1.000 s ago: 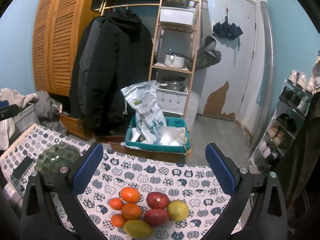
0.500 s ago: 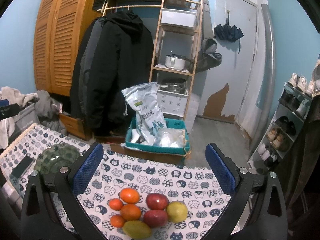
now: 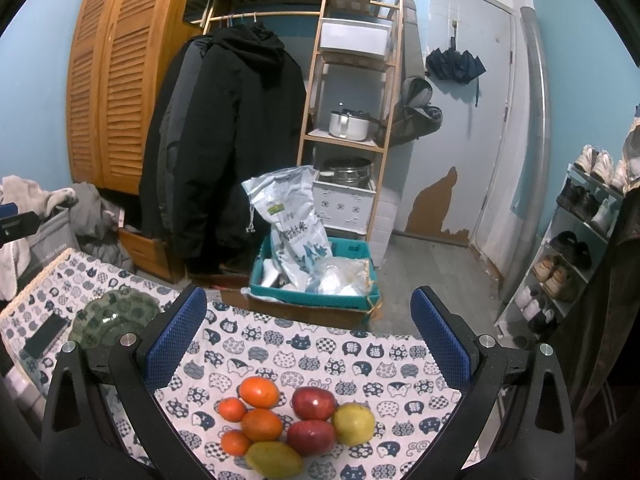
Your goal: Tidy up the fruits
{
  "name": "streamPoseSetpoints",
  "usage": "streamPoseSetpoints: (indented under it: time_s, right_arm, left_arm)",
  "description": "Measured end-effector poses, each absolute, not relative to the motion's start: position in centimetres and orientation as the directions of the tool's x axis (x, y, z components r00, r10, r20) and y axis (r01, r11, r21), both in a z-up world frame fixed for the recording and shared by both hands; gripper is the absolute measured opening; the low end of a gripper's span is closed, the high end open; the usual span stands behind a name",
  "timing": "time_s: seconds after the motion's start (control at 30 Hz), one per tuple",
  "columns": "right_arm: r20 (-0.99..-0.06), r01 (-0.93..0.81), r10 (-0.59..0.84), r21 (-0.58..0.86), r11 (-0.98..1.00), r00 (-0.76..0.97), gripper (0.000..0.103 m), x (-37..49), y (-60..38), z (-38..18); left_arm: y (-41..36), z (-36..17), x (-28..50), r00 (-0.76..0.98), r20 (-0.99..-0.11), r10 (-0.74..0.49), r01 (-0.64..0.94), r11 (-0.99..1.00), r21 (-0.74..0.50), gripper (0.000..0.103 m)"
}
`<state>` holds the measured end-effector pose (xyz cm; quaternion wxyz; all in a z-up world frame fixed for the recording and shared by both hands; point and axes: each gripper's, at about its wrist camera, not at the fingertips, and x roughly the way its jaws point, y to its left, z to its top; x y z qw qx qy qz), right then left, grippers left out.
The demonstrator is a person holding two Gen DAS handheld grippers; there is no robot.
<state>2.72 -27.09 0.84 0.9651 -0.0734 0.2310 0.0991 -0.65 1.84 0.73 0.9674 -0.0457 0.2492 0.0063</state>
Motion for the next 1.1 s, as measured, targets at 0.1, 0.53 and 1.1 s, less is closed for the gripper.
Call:
streamPoseSetpoints:
  time_s: [0.1, 0.53, 1.1]
  right_arm:
    - [-0.46, -0.225, 0.156, -0.099, 0.969, 0.874, 0.1, 2.7, -27.1, 0.8]
    - [-0.466, -0.225, 0.156, -0.096, 0.97, 0.871, 0.1, 2.8, -27.1, 1.1]
    - [-0.495, -0.211, 0.155, -0.059, 0.976, 0.855, 0.1, 3.3, -28.5, -0.1]
  left_arm:
    - [1.8, 0.7, -0.6, 0.876, -0.483, -0.011, -0.035, 0.996, -0.085, 0.102]
    - [2.0, 0.5, -0.7, 0.873, -0.487, -0.011, -0.035, 0.996, -0.086, 0.102]
    - [0.0, -2.0, 1.1, 0.837, -0.547, -0.014, -0.021, 0.998, -0.058, 0.102]
